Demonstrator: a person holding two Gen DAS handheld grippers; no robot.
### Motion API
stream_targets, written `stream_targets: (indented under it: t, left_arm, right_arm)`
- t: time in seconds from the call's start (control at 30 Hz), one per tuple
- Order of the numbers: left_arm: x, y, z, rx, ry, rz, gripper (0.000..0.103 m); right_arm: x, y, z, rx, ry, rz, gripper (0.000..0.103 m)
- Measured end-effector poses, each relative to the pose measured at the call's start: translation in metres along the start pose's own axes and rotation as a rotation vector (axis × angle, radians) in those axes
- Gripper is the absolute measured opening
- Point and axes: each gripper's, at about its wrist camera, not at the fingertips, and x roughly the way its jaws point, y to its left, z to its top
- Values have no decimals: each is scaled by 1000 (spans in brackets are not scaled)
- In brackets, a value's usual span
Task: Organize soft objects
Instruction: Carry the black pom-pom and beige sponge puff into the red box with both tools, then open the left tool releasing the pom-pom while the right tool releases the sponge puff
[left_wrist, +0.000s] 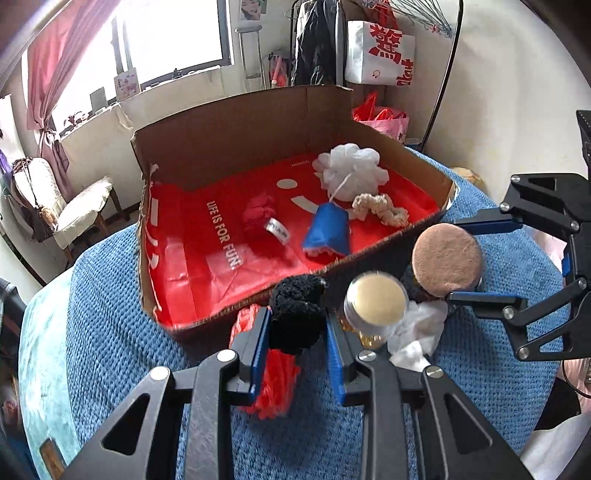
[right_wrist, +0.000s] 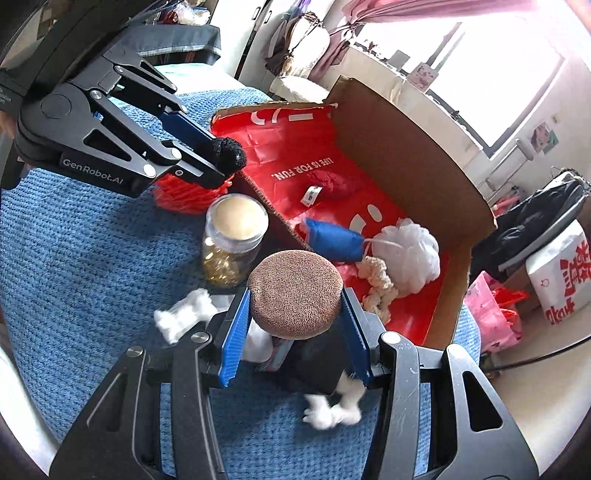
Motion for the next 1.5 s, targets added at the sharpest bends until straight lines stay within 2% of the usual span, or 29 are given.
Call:
stream_targets:
  t: [0.27,0.4,0.57,0.7,1.07,1.27,1.5]
  left_arm:
    - [13,15,17,-38,12,-48,30]
    - [20,25,27,-77,13,-80,30]
    - [32,34,36,-104,26,-76,30]
    - [48,41,44,-114,64,-61,30]
    - [95,63,62,-114,211,-14,30]
    - [113,71,63,-124,263,1,30]
    - [126,76,63,-140,282,-7,30]
  right_arm:
    - [19,-29,17,46,12,46,46]
    - [31,-50,27,124,11,128,46]
    - [50,-72,41,218,14,241,46]
    - [74,-85,54,263,44,294,46]
    - [142,-103,81,225,230,284,46]
    - [159,-107,86,222,264,295,46]
    - [179,-106,91,214,297,291,47]
